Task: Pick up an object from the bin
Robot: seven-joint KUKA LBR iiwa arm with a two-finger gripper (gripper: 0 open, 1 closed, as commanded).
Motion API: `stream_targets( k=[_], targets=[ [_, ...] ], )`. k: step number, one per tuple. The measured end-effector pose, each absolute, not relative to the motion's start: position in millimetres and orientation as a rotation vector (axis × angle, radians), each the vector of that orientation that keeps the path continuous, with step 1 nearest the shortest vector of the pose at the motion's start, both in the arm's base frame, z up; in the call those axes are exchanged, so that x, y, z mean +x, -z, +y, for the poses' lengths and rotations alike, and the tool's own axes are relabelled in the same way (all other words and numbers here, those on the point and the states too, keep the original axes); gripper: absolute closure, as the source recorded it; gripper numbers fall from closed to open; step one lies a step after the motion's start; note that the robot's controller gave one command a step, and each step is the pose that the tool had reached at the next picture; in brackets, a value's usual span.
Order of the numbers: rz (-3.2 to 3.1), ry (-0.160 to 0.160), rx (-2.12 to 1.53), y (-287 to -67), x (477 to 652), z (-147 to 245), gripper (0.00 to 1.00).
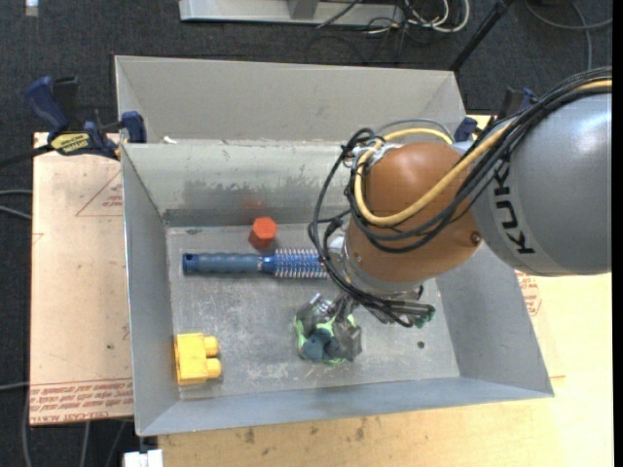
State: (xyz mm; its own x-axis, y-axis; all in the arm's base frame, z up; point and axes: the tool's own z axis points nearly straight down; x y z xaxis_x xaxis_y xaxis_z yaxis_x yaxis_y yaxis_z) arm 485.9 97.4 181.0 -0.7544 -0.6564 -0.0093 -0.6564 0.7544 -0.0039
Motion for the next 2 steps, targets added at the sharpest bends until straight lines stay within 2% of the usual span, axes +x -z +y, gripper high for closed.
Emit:
stream_targets(
  k=[1,2],
  targets=[
    [2.932,0.002,-1.095,-281,491.7,102,1.0],
    [3.12,-0.002,-0.366,-259,495.4,115,1.0]
  ],
)
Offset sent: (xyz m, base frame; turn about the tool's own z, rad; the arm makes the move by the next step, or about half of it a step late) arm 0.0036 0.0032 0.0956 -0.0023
